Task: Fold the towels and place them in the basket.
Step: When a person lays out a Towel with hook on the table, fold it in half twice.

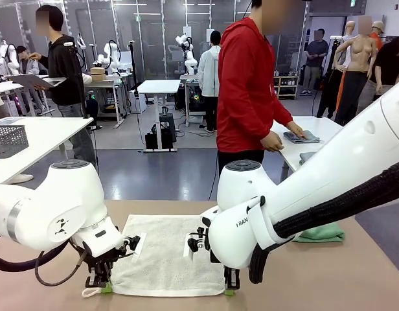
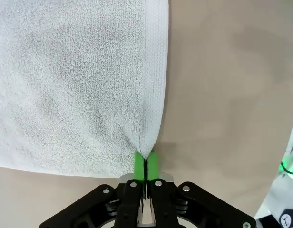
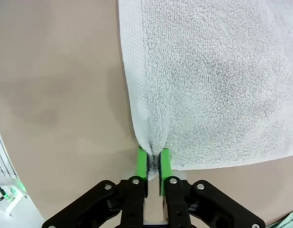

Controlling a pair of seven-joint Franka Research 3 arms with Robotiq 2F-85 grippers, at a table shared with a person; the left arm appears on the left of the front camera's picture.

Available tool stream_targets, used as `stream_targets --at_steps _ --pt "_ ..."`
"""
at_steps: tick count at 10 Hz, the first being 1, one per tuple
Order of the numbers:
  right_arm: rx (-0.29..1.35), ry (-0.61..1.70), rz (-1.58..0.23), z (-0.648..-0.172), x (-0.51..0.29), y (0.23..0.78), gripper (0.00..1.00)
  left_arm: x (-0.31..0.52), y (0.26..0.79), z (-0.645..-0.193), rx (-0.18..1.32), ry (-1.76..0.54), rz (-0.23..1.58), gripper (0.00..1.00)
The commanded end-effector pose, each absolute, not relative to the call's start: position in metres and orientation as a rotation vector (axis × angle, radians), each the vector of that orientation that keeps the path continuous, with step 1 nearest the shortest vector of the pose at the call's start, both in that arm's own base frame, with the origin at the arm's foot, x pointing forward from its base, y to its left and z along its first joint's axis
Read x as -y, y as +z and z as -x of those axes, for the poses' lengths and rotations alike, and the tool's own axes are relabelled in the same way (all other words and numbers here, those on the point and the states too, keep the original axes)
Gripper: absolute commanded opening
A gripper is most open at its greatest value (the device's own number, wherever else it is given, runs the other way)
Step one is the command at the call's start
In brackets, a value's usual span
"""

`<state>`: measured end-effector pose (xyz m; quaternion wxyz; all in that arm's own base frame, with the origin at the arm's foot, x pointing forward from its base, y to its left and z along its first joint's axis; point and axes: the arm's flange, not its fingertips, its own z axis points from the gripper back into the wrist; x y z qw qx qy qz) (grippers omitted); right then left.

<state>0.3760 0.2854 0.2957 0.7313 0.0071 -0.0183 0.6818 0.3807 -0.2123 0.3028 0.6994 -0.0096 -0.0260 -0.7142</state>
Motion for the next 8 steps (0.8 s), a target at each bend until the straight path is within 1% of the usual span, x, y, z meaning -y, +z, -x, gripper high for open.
stream_targets --at_steps 1,6,8 --pt "0.032 1.500 -0.034 -0.3696 -0.2815 0.2952 0.00 0.2112 0.3043 -0.3846 0.059 -1.606 0.002 0.00" --pt "0.024 1.501 0.000 -0.3717 -0.2830 0.2969 0.00 0.2107 0.3050 -0.3834 0.064 -1.632 -0.002 0.00" --pt "0.041 1.503 -0.015 -0.3753 -0.2861 0.2970 0.00 0.2123 0.3028 -0.3808 0.056 -1.599 0.016 0.00"
